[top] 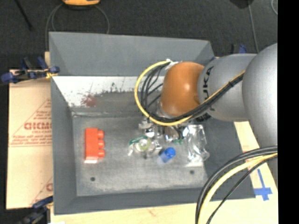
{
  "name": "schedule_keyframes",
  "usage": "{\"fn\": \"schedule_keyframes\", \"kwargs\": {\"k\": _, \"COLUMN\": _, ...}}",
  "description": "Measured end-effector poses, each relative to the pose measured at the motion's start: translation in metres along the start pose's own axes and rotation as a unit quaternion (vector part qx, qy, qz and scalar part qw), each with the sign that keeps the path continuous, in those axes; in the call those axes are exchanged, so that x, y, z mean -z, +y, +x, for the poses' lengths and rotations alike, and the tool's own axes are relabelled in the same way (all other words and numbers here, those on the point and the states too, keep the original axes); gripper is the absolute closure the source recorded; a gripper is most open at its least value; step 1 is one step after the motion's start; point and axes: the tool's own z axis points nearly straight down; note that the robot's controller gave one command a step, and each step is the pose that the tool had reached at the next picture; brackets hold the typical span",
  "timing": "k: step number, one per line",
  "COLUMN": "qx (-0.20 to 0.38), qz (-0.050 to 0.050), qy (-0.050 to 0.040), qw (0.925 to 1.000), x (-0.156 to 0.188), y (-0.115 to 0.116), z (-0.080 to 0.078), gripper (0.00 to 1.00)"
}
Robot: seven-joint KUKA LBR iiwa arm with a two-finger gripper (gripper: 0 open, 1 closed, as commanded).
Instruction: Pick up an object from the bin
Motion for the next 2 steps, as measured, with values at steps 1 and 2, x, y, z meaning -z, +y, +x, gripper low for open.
{"fn": "schedule_keyframes", "kwargs": {"k": 1, "qx": -0.001, "qz": 0.0, "qy": -0.0011, "qw": 1.0, "x": 0.002, "y": 0.0, "z": -0.001, "gripper": 1.0}}
{"fn": "schedule_keyframes", "kwargs": {"k": 2, "qx": -0.002, "qz": 0.001, "qy": -0.0011, "qw": 1.0, "x": 0.053, "y": -0.001, "z": -0.004, "gripper": 1.0}}
